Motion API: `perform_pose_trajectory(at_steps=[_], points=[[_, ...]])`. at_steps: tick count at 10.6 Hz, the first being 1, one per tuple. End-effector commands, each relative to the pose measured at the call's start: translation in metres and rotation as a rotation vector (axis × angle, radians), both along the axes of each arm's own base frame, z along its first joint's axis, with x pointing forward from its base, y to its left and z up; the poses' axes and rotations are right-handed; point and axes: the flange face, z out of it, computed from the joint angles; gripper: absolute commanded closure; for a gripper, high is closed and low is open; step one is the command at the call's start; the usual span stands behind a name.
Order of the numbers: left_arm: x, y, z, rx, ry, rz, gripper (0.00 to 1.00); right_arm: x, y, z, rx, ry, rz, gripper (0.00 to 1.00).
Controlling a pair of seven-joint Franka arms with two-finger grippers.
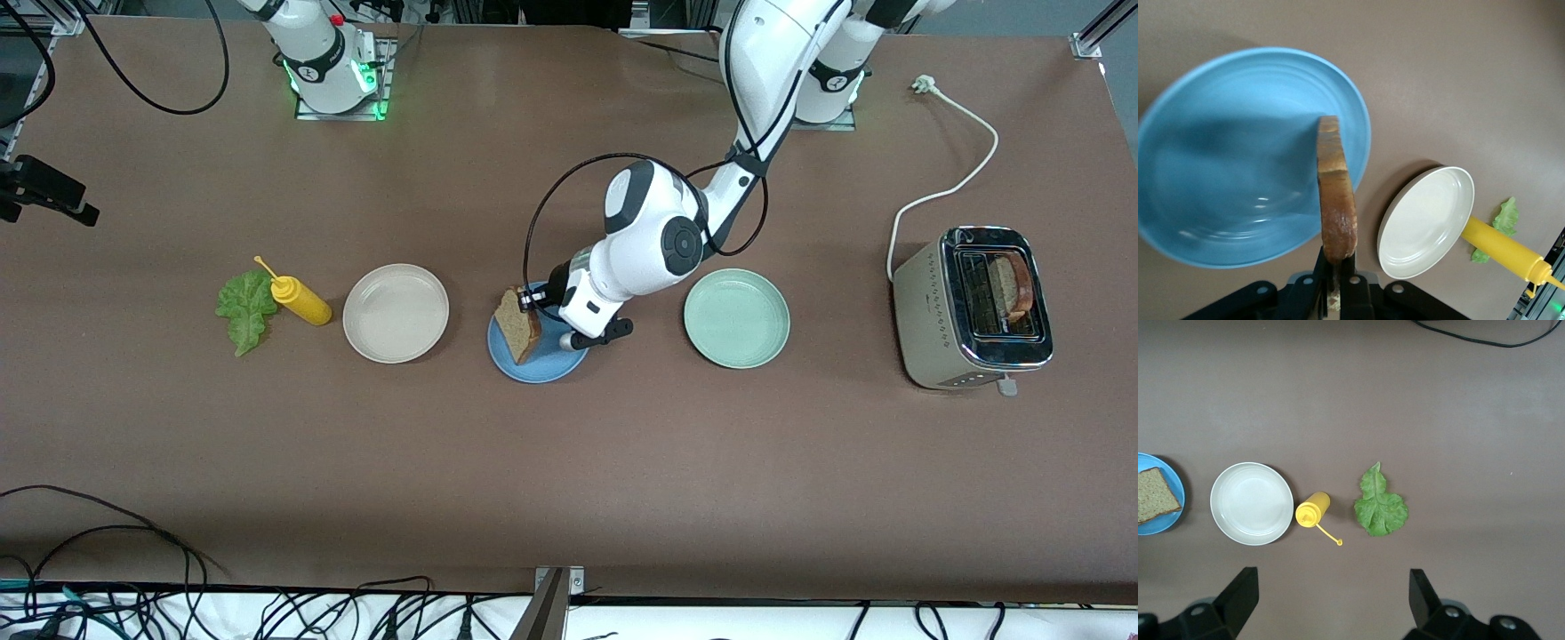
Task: Make sandwich in blue plate with both arms
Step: 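Lower the bread onto the blue plate and open the left gripper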
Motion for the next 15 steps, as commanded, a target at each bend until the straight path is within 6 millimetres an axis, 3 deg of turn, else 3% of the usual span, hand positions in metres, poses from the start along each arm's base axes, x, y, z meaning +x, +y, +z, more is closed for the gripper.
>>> perform_pose_trajectory(at_steps=[1,5,6,7,8,10,15], points=[[-0.003,-0.001,-0.008,-0.004,-0.005,-0.027,0.89,0.000,0.003,0.006,0.006,0.001,0.000,0.00],[0.010,0.016,-0.008,-0.009,-0.045,-0.074,0.73,-0.001,0.001,0.008,0.004,-0.001,0.009,0.00],[0.010,0.019,-0.013,-0.006,-0.057,-0.096,0.63,-0.001,0.001,0.008,0.004,-0.001,0.009,0.00],[0.014,0.026,-0.016,-0.005,-0.074,-0.113,0.41,-0.001,0.000,0.008,0.003,-0.001,0.009,0.00],[0.016,0.030,-0.013,-0.006,-0.080,-0.112,0.00,-0.001,0.000,0.008,0.003,-0.001,0.007,0.00],[0.020,0.038,-0.009,-0.008,-0.055,-0.120,0.00,-0.001,0.001,0.008,0.004,-0.001,0.009,0.00],[0.056,0.122,0.042,0.127,-0.024,-0.255,0.00,-0.001,0.000,0.008,0.002,-0.003,0.007,0.00]])
